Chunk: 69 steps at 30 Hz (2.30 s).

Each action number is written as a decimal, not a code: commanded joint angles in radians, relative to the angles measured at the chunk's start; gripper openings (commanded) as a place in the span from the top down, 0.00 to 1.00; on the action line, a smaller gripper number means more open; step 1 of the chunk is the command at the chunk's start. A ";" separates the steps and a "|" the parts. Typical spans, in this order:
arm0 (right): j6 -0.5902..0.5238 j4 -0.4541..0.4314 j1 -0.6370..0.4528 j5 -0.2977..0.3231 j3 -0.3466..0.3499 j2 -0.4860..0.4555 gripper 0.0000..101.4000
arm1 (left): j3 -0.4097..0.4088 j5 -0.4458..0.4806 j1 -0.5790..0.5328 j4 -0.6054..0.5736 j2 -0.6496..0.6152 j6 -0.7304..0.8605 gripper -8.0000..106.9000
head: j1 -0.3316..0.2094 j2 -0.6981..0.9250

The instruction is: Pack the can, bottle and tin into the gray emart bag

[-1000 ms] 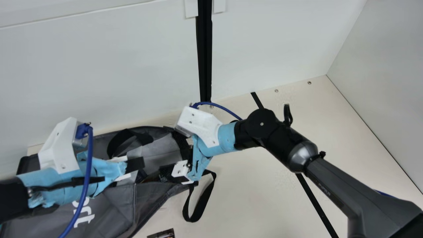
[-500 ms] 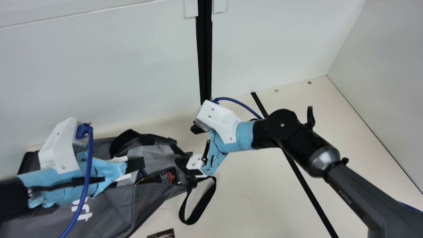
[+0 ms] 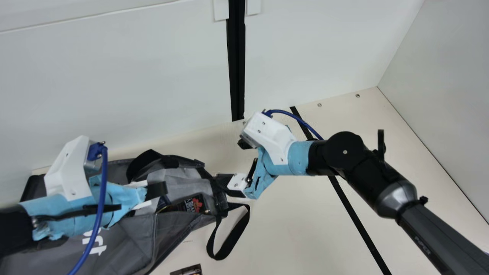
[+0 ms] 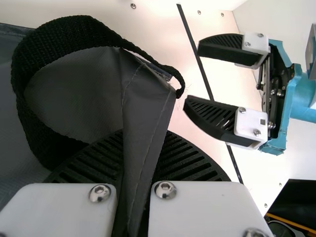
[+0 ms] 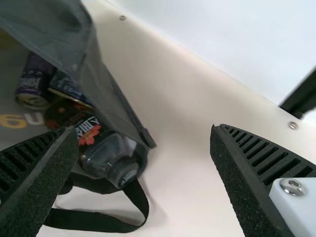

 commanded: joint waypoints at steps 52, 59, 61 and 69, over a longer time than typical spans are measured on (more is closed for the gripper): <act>0.707 -0.701 -0.298 -0.133 0.143 -0.410 0.10 | 0.000 0.000 0.000 0.000 0.000 0.000 0.84 | -0.023 -0.002; 0.811 -0.810 -0.345 -0.095 0.122 -0.442 0.10 | 0.000 0.000 0.000 0.000 0.000 0.000 0.84 | -0.023 -0.002; 0.841 -0.841 -0.358 -0.081 0.114 -0.450 0.10 | 0.000 0.000 0.000 0.000 0.000 0.000 0.84 | -0.023 -0.002; 0.947 -0.948 -0.391 -0.011 0.081 -0.477 0.10 | 0.000 0.000 0.000 0.000 0.000 0.000 0.84 | -0.023 -0.002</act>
